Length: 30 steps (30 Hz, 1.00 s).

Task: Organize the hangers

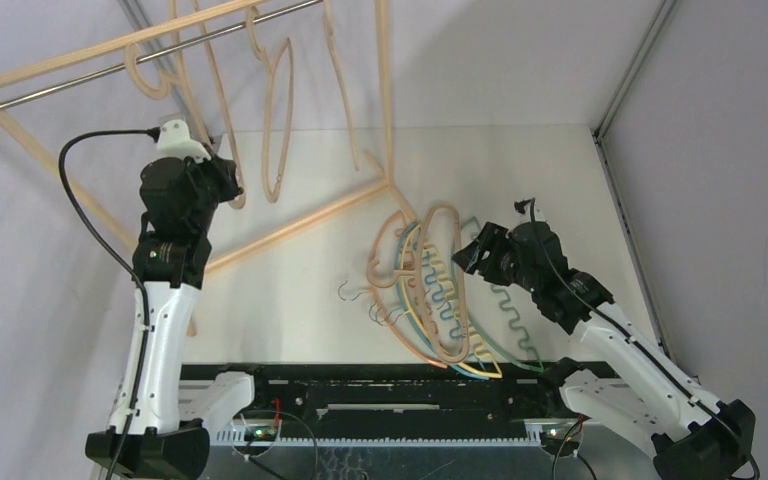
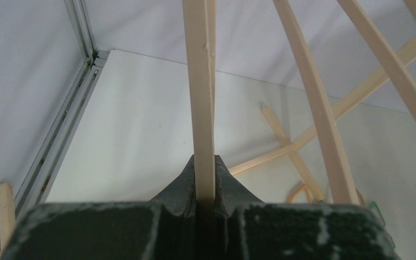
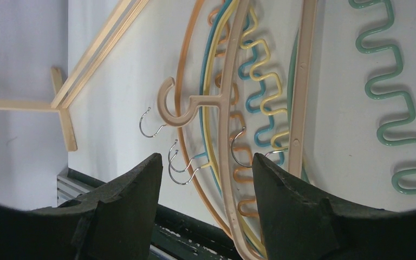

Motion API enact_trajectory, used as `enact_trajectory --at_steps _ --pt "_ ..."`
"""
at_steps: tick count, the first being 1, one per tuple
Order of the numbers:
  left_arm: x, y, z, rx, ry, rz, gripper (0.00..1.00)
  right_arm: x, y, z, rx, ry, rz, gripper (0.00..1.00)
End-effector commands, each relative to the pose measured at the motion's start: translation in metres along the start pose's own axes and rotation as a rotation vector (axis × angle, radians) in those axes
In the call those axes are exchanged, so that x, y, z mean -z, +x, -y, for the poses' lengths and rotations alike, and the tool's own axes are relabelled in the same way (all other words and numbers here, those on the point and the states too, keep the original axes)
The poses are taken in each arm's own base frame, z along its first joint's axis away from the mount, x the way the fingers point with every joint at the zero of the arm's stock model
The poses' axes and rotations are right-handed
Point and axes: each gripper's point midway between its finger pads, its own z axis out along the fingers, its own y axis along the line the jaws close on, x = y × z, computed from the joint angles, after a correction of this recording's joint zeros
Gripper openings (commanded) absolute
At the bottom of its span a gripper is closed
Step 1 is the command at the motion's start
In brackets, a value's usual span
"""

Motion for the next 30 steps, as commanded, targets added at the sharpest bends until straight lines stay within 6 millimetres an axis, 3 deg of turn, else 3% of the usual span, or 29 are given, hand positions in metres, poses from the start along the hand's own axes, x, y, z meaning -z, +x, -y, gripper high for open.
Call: enact_trajectory --at_steps 1,8,14,30 --pt "-0.006 -0.034 0.012 0.02 0.058 0.093 0.0 0.0 -0.008 -0.005 0.014 -0.032 0.024 0.69" --pt "-0.029 -0.018 0.012 0.036 0.063 0.036 0.0 0.001 -0.011 0.0 0.009 -0.019 0.028 0.69" --pt "-0.038 -0.019 0.014 0.053 0.063 0.022 0.0 0.0 -0.009 0.003 0.009 -0.013 0.022 0.69" --pt "-0.038 -0.032 0.057 0.204 0.303 0.016 0.0 0.004 -0.004 0.017 -0.012 0.009 0.03 0.69"
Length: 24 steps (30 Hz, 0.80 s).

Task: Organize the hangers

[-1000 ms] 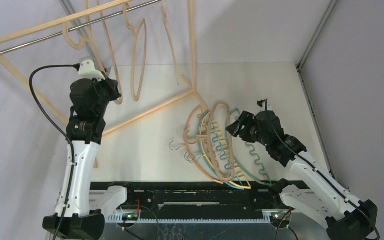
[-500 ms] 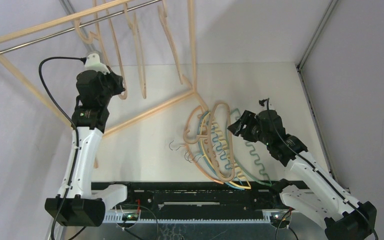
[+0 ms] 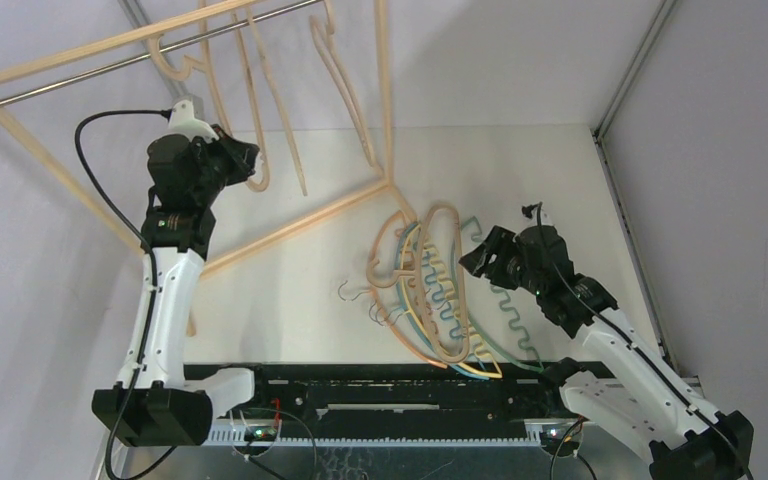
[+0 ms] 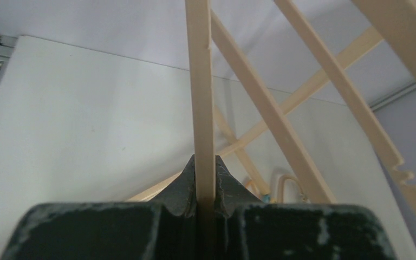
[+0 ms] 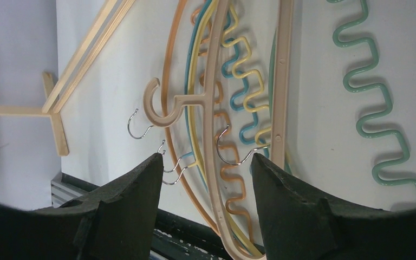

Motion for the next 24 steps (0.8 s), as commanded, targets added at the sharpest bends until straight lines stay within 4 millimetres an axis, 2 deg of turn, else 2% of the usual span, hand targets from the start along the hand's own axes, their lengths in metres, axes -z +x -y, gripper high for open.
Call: enact_trajectory --at_steps 1,8,14,20,21,24 --pt "0.002 -0.031 0.032 0.058 0.143 0.072 0.0 0.004 -0.005 -0.001 0.003 -0.018 0.031 0.69" --pt "-0.01 -0.033 0.049 0.116 0.225 0.017 0.0 0.007 -0.006 0.002 -0.001 -0.013 0.039 0.69" --pt "-0.006 -0.041 0.048 0.122 0.204 0.036 0.03 0.008 -0.007 0.005 -0.003 -0.006 0.047 0.69" --pt "-0.005 -0.031 0.042 0.113 0.175 0.009 0.05 0.006 -0.006 0.005 -0.005 -0.013 0.042 0.68" --pt "-0.005 -0.03 0.043 0.115 0.18 0.007 0.06 0.005 -0.006 0.005 -0.006 -0.013 0.04 0.69" --pt "-0.003 -0.032 0.044 0.113 0.179 0.015 0.19 0.004 -0.006 0.004 -0.006 -0.016 0.038 0.68"
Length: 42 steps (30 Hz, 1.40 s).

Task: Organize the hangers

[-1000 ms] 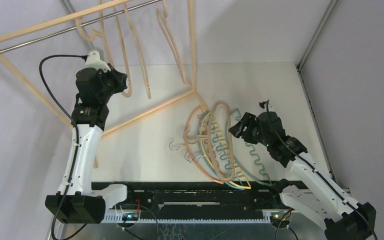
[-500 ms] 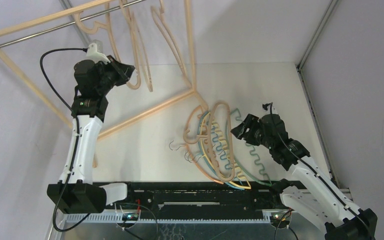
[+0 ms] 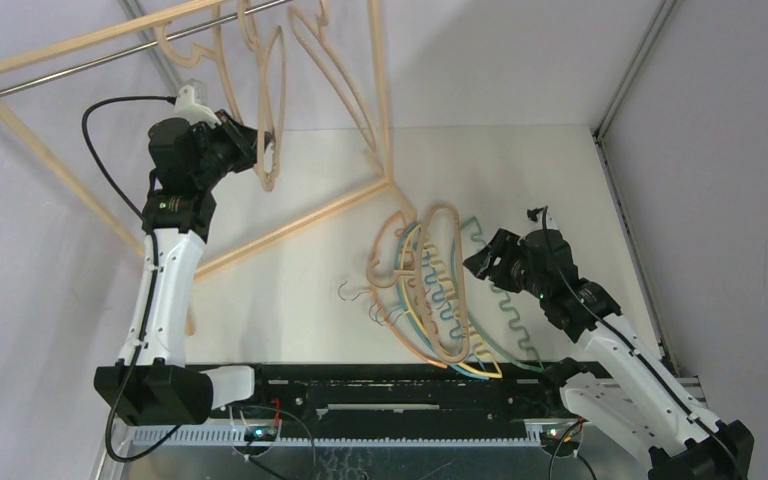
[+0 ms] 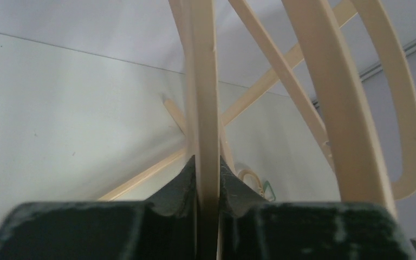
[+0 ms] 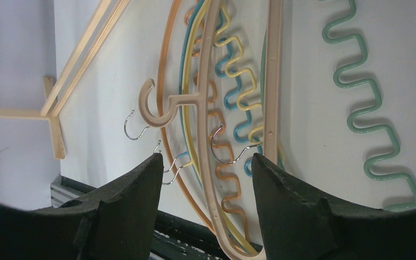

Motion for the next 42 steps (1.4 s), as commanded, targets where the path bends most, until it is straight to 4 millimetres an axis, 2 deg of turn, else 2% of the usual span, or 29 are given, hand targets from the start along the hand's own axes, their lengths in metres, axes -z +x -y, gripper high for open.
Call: enact_trajectory --at_steps 1,5,16,22,26,30,32,34,42 --pt "0.015 -0.025 0.019 -0.023 0.039 0.07 0.23 0.0 -0.006 -0.006 0.009 -0.028 0.023 0.68" --pt "0.02 -0.031 0.026 -0.05 0.037 0.081 0.36 0.0 -0.006 -0.005 0.008 -0.027 0.025 0.68" --pt "0.008 -0.021 0.039 -0.089 0.054 0.029 0.4 0.0 -0.006 -0.004 0.008 -0.031 0.027 0.69" --pt "0.014 -0.021 0.05 -0.121 0.099 0.043 0.51 -0.001 -0.003 0.001 0.003 -0.022 0.02 0.69" --pt "0.005 -0.013 0.06 -0.122 0.159 0.004 0.53 -0.001 -0.002 0.001 -0.001 -0.027 0.023 0.69" --pt "-0.003 -0.004 0.056 -0.119 0.162 0.001 0.63 0.002 -0.003 0.002 -0.003 -0.024 0.03 0.69" --pt "-0.004 0.0 0.053 -0.122 0.163 -0.004 0.88 0.002 -0.002 0.004 -0.003 -0.02 0.031 0.69" --pt "-0.001 0.0 0.055 -0.132 0.169 0.005 0.99 0.003 -0.001 0.006 -0.002 -0.014 0.031 0.7" --pt "0.03 -0.002 0.053 -0.179 0.133 0.038 0.99 -0.003 0.006 0.01 0.024 -0.002 -0.009 0.75"
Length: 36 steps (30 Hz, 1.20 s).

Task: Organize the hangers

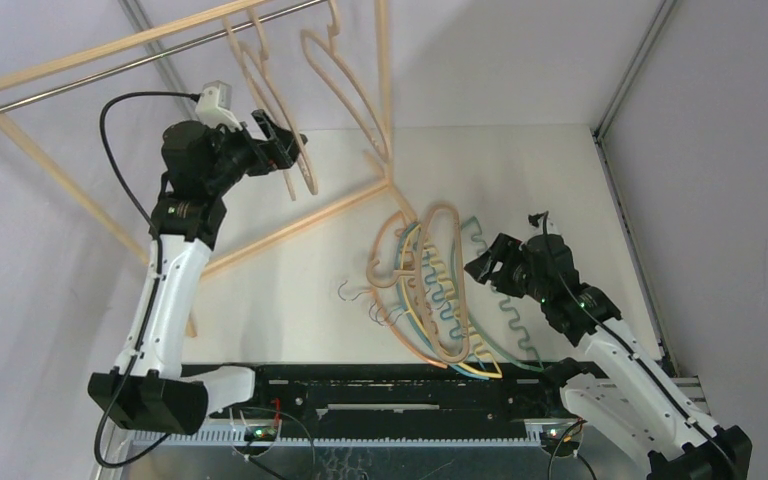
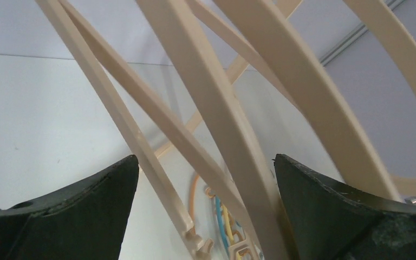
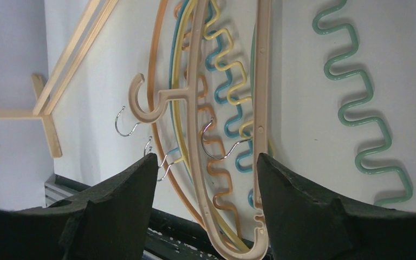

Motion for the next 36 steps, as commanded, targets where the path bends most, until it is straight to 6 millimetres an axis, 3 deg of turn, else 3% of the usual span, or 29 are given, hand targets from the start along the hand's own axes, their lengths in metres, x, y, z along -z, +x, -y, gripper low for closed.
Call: enact_trajectory --at_steps 1,9,17,23,29,36 --pt "0.033 -0.024 0.018 -0.084 0.02 0.091 0.99 -0.004 0.0 -0.001 0.035 -0.012 -0.006 0.76" --pt "0.081 -0.035 0.036 -0.124 0.024 0.161 0.99 -0.007 0.006 -0.001 0.042 -0.026 -0.026 0.77" --pt "0.104 -0.021 0.032 -0.138 -0.009 0.164 0.99 -0.008 0.015 -0.008 0.075 -0.062 -0.061 0.77" --pt "0.135 -0.009 0.025 -0.155 -0.072 0.187 1.0 -0.027 0.041 0.0 0.13 0.008 -0.166 0.77" --pt "0.161 0.02 0.028 -0.142 -0.047 0.167 0.99 -0.054 0.049 0.01 0.107 0.101 -0.178 0.76" --pt "0.164 0.072 0.029 -0.079 0.033 0.08 0.99 -0.081 0.055 0.021 0.083 0.154 -0.195 0.7"
